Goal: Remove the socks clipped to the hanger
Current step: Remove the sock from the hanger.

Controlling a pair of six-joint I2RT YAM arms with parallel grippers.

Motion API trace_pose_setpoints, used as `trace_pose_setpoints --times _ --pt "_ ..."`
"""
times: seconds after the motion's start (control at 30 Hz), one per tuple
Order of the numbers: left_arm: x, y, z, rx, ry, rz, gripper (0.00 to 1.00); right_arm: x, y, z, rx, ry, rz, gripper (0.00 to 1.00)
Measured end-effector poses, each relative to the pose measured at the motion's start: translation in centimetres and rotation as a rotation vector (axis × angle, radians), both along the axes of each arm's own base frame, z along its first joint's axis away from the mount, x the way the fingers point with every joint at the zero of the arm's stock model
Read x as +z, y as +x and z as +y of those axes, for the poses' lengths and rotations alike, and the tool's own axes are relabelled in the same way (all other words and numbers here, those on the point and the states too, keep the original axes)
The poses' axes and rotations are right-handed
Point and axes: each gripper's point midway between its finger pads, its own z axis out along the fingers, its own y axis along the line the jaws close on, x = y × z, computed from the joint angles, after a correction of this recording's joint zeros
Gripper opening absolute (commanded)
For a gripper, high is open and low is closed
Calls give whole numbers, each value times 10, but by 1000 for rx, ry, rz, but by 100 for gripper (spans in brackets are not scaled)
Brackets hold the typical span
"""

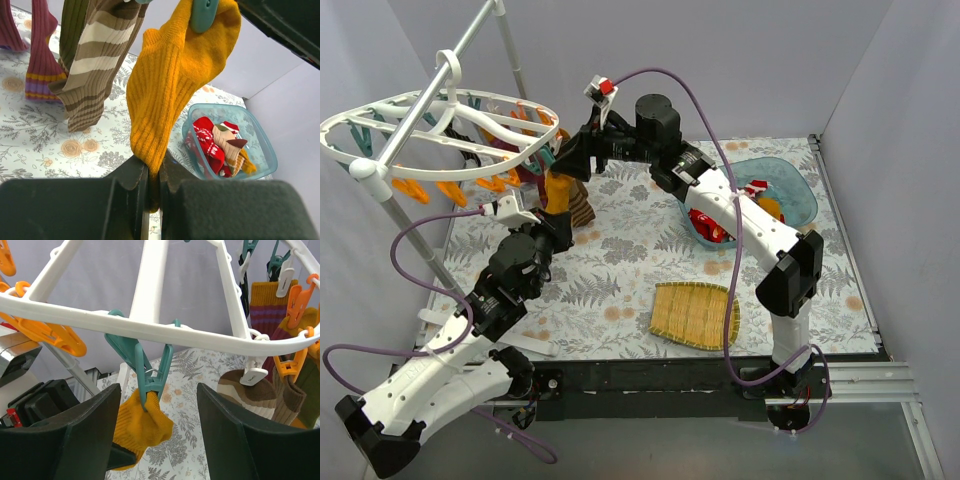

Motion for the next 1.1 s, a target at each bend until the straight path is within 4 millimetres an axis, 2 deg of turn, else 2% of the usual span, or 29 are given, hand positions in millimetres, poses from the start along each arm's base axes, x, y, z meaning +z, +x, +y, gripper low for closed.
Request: trace_pose_setpoints --times 0.07,0.4,0.6,0.7,1.0,1.1 --pt "-1 -1 0 -2 -1 3 0 -3 2 2 0 1 8 70" --pt "1 -3 1 -5 -10 3 0 11 5 9 20 89 29 70" --pt "0 -4 1 -8 -10 3 0 -9 13 20 32 79 85 70" --pt "0 -4 1 -8 -10 4 0 -13 14 23 39 82 105 68" --pt "0 -4 0 -12 -11 4 0 6 11 23 56 150 107 66" --pt "0 -4 0 -13 -11 4 0 10 10 23 60 167 110 60"
